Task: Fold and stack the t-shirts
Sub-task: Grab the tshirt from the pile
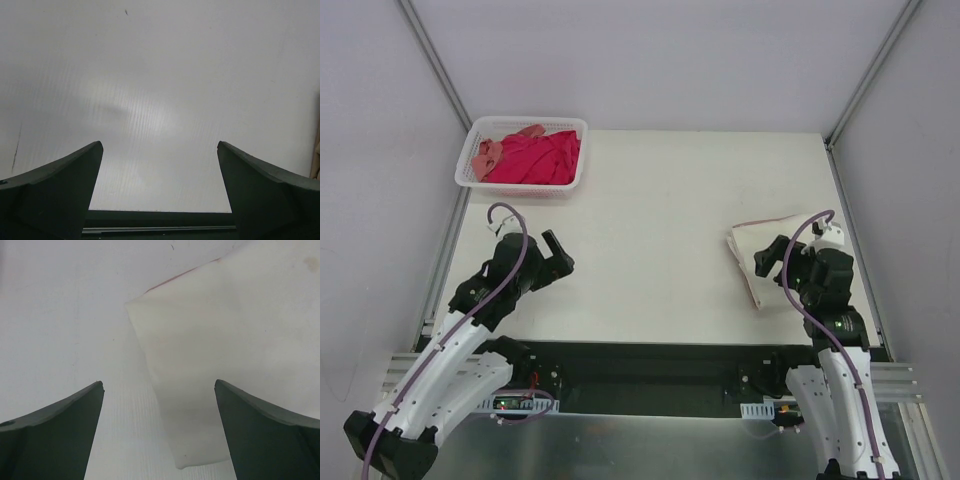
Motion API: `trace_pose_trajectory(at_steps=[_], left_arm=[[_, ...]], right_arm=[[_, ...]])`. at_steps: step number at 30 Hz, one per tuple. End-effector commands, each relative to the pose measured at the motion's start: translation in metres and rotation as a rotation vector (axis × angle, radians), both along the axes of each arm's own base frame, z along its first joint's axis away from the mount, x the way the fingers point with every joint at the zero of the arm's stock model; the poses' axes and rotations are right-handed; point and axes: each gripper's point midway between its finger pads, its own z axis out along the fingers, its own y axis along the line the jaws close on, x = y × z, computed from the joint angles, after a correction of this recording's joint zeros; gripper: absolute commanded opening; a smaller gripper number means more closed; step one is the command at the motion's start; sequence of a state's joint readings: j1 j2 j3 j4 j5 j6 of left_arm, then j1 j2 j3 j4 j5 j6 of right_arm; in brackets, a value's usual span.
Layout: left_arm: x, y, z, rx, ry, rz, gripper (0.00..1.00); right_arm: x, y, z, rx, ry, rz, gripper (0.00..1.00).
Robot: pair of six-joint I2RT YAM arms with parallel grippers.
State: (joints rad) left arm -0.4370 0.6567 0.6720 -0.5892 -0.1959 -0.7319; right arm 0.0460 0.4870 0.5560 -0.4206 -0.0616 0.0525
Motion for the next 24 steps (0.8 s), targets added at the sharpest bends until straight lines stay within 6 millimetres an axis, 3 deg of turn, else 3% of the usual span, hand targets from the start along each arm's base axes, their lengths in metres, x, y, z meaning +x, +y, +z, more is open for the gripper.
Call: trace_pose_trajectory(at_steps=[1,6,10,11,12,14,15,17,18,19,21,22,23,24], left_arm=[[0.006,0.005,0.002,0.026,0.015,0.035,0.99],[0.021,0.009,0.014,0.059,0.005,0.078,0.99],[0.044,0.016,0.034,0.114,-0.025,0.144,0.99],[0.052,0.017,0.031,0.14,-0.006,0.15,0.99],[0.062,0.019,0.043,0.141,-0.025,0.164,0.99],[0.086,0.019,0.044,0.181,-0.018,0.147,0.99],[0.102,0.027,0.059,0.209,-0.046,0.138,0.99],[0.132,0.033,0.057,0.209,-0.033,0.129,0.99],[0.149,0.032,0.071,0.163,-0.055,0.121,0.99],[0.167,0.053,0.059,0.156,-0.014,0.171,0.99],[0.202,0.063,0.076,0.14,-0.069,0.175,0.99],[0.221,0.07,0.055,0.16,-0.014,0.187,0.99],[0.234,0.082,0.051,0.164,-0.004,0.208,0.99],[0.256,0.084,0.07,0.164,-0.048,0.19,0.99]], right_arm=[[0.003,0.007,0.013,0.018,-0.065,0.035,0.97],[0.005,0.006,0.013,0.026,-0.072,0.021,0.97],[0.007,0.0,0.013,0.039,-0.082,-0.033,0.97],[0.007,-0.001,0.013,0.044,-0.083,-0.042,0.97],[0.007,-0.003,0.013,0.045,-0.091,-0.056,0.97],[0.007,-0.005,0.014,0.063,-0.094,-0.082,0.97],[0.006,-0.014,0.015,0.047,-0.095,-0.132,0.97],[0.005,-0.017,0.019,0.064,-0.109,-0.162,0.97],[0.005,-0.02,0.021,0.075,-0.127,-0.186,0.97],[0.004,-0.021,0.018,0.082,-0.129,-0.199,0.97],[0.004,-0.026,0.02,0.09,-0.157,-0.233,0.97],[0.003,-0.027,0.02,0.084,-0.162,-0.233,0.97],[0.002,-0.027,0.023,0.078,-0.171,-0.231,0.97],[0.002,-0.027,0.023,0.07,-0.171,-0.225,0.97]])
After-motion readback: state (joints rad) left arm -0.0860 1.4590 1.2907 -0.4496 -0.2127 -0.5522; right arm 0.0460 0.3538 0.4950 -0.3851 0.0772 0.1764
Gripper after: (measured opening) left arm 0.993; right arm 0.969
